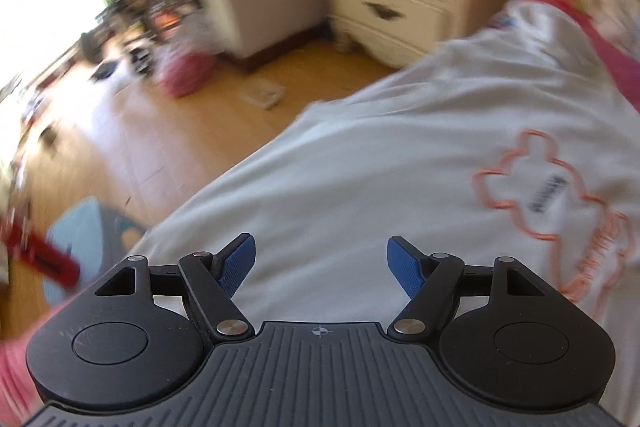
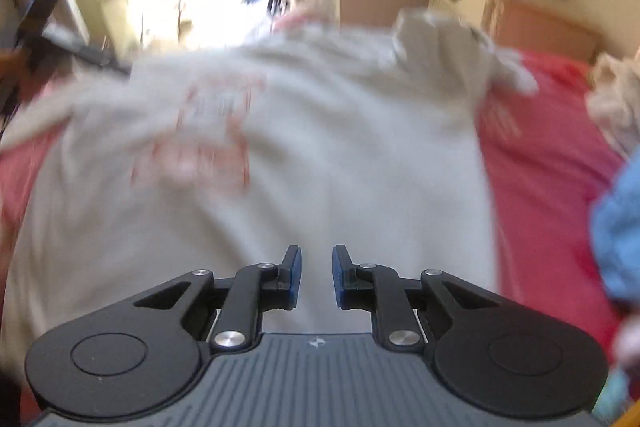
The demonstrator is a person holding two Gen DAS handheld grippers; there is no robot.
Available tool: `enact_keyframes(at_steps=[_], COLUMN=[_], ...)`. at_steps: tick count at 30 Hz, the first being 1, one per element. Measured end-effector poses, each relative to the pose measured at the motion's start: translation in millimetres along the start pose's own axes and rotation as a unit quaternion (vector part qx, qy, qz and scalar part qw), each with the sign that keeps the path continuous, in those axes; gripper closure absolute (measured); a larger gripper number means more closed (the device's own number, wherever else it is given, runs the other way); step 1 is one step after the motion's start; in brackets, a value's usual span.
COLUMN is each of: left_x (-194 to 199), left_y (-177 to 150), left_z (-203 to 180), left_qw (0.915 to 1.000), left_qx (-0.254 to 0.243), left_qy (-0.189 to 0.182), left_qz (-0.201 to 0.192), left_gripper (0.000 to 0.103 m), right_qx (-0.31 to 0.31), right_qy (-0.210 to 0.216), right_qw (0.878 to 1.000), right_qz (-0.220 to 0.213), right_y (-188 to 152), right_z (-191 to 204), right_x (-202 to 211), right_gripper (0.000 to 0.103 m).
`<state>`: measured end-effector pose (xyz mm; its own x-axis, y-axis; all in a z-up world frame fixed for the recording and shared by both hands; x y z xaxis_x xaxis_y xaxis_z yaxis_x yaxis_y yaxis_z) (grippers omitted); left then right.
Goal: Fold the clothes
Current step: 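Grasp the T-shirt sleeve with the right gripper and lift it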
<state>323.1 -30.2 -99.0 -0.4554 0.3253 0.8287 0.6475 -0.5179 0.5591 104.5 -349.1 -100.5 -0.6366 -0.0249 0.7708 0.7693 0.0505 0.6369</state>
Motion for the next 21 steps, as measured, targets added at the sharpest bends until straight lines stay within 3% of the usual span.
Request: enact_keyframes(at_steps=[4, 7, 10, 12, 14, 18, 20, 21], left_x=[2.7, -10.4, -29.6, -42.8, -53.5, -66.3, -70.3, -72.4], left_y=[22.4, 32.0, 38.2, 41.3, 46.1, 59.8, 67.5, 71.3], left_z=[-37.0, -61.2, -71.4, -73.6, -72.5, -63.0, -60.6, -59.5], left_qw=[0.9971, 0.9928, 0.9926, 0.9937, 0.9955, 0.997, 0.9969, 0.9968], left_qx=[-0.064, -0.102, -0.1, -0.085, -0.064, -0.018, -0.01, -0.006], left_qy=[-0.033, -0.052, -0.066, -0.073, -0.069, -0.067, -0.062, -0.06], left_qz=[0.024, 0.036, 0.022, 0.005, -0.01, -0.035, -0.046, -0.052], left_gripper=[0.026, 0.026, 0.026, 0.026, 0.026, 0.026, 0.026, 0.026], right_qx=[-0.08, -0.125, -0.163, -0.197, -0.234, -0.247, -0.251, -0.255], right_qy=[0.002, -0.032, -0.097, -0.15, -0.164, -0.136, -0.108, -0.093], right_qw=[0.997, 0.992, 0.982, 0.969, 0.958, 0.959, 0.961, 0.961], right_qz=[-0.013, -0.003, 0.002, 0.015, 0.019, -0.014, -0.039, -0.051], right_y=[23.7, 18.9, 0.0, -10.1, -14.5, 13.5, 37.4, 49.9], right_z=[7.1, -18.0, -53.8, -78.3, -96.4, -107.1, -107.5, -108.4], right_x=[-53.2, -66.2, -51.5, -40.6, -33.8, -28.8, -39.6, -45.7], right_gripper=[0.085, 0.086, 0.086, 0.086, 0.084, 0.081, 0.064, 0.06])
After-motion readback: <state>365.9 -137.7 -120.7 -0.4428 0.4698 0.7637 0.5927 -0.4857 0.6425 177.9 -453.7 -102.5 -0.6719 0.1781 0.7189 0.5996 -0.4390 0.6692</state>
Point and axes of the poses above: each gripper's, at about its wrist camera, not at the fingertips, and x roughly against the way its jaws point, z to its left, y to its top, the point moved 1 cm from there along -x, roughly the way its jaws point, and after that the axes turned 8 degrees about -y, right-handed, at the moved point
